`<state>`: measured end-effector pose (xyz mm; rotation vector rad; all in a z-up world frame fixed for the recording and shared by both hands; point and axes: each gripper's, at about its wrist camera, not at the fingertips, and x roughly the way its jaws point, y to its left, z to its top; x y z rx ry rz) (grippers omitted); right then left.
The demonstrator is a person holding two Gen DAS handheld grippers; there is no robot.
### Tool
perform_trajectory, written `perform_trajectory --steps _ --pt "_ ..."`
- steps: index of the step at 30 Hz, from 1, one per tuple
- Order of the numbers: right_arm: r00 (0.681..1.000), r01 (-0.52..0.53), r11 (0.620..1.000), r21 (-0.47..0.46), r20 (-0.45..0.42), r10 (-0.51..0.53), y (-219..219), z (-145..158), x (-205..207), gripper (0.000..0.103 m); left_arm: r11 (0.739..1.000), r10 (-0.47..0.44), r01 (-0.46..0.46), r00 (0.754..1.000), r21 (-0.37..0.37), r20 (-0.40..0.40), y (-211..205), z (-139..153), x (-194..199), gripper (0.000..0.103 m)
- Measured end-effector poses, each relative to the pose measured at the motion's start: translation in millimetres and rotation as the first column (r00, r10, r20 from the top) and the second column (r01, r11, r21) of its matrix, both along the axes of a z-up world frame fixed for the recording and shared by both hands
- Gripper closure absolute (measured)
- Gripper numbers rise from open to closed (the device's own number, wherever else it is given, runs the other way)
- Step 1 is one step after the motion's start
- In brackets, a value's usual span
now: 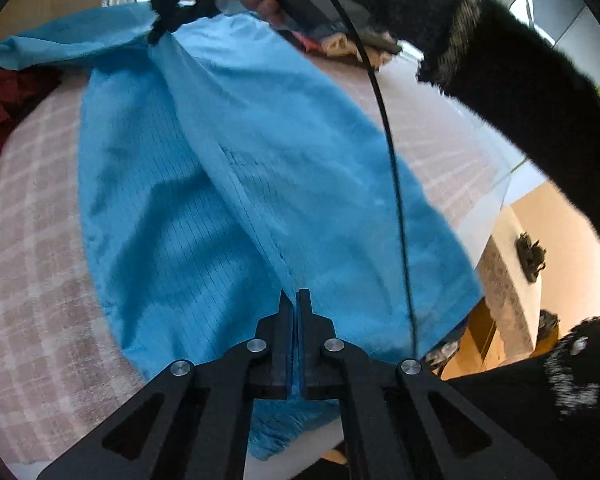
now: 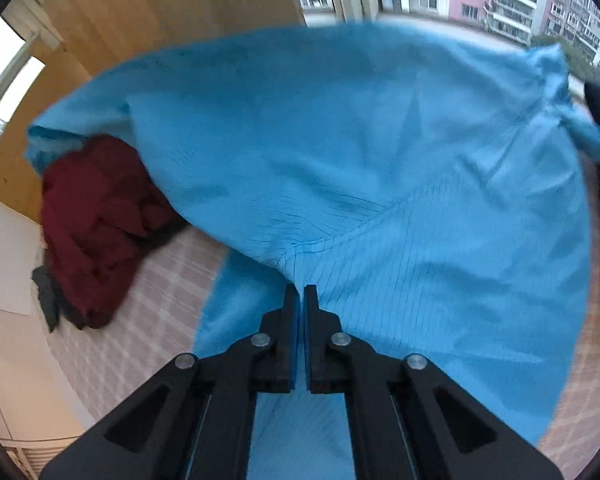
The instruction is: Fold clothes
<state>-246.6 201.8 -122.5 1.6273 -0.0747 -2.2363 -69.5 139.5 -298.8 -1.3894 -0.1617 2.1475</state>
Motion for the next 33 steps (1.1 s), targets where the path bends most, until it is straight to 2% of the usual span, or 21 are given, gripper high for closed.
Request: perform_trajectory --steps 3,7,11,14,18,21,22,23,24,25,27,29,31,33 --pt "0.999 -0.043 0.999 -0.003 -0.028 0.043 -15.7 24.0 -1.9 0.101 1.000 0.012 -0.011 0.999 0.010 -0.031 -11.4 22.1 6.9 0.103" --pt "0.993 -0.097 0.995 0.027 -0.058 0.098 -45.5 30.4 -10.8 0.101 0.995 -0.001 -0.006 0.998 -0.101 -0.068 -16.8 30.1 10.1 0.103" --pt "0.992 -0.114 0.992 0.057 -0.043 0.116 -76.9 3.9 -24.4 0.101 0.988 0.043 -0.043 0.999 -0.148 -0.003 -25.2 -2.7 -0.2 0.103" --pt "0.992 -0.124 0.987 0.106 -0.015 0.127 -91.9 -27.6 -29.7 0.101 0.983 0.072 -0.064 0.997 -0.170 0.042 -28.6 -26.4 -5.2 0.102" --pt "0.989 -0.144 0.977 0.158 0.011 0.144 -98.7 -54.4 -31.8 0.100 0.984 0.089 -0.076 0.993 -0.163 0.076 -32.3 -33.9 -9.0 0.097" --pt "0.990 -0.142 0.984 0.111 -0.003 0.143 -82.9 -29.9 -20.8 0.094 0.981 0.073 -0.062 0.996 -0.184 0.053 -36.1 -18.1 -5.9 0.091" --pt "0.989 -0.146 0.987 0.074 -0.021 0.148 -72.1 -13.0 -12.8 0.089 0.975 0.068 -0.060 0.997 -0.214 0.029 -38.2 -8.5 -2.8 0.091" --pt "0.986 -0.156 0.987 0.034 -0.054 0.158 -59.2 5.8 -2.1 0.080 0.968 0.062 -0.058 0.998 -0.243 0.007 -40.1 0.8 0.2 0.091" --pt "0.981 -0.163 0.987 0.009 -0.106 0.163 -42.7 25.6 13.3 0.073 0.965 0.051 -0.052 0.999 -0.255 -0.012 -42.2 11.0 2.3 0.091" --pt "0.972 -0.163 0.986 0.012 -0.169 0.163 -24.6 42.7 31.8 0.059 0.964 0.038 -0.044 0.999 -0.262 -0.030 -44.3 21.6 4.2 0.091" --pt "0.944 -0.154 0.988 0.027 -0.291 0.155 12.5 73.1 69.8 0.056 0.963 0.002 -0.020 0.998 -0.267 -0.066 -44.2 39.8 6.9 0.091" --pt "0.929 -0.089 0.994 0.061 -0.356 0.105 54.4 75.0 108.0 0.057 0.964 -0.056 0.032 0.995 -0.262 -0.087 -34.7 45.7 4.5 0.090" --pt "0.953 -0.048 0.998 0.049 -0.295 0.060 80.5 51.9 123.2 0.057 0.958 -0.129 0.102 0.988 -0.267 -0.084 -21.7 40.0 -3.0 0.090" --pt "0.979 -0.017 0.997 0.072 -0.200 0.031 95.6 17.2 134.8 0.058 0.955 -0.169 0.154 0.985 -0.255 -0.039 -2.9 17.9 -12.5 0.090"
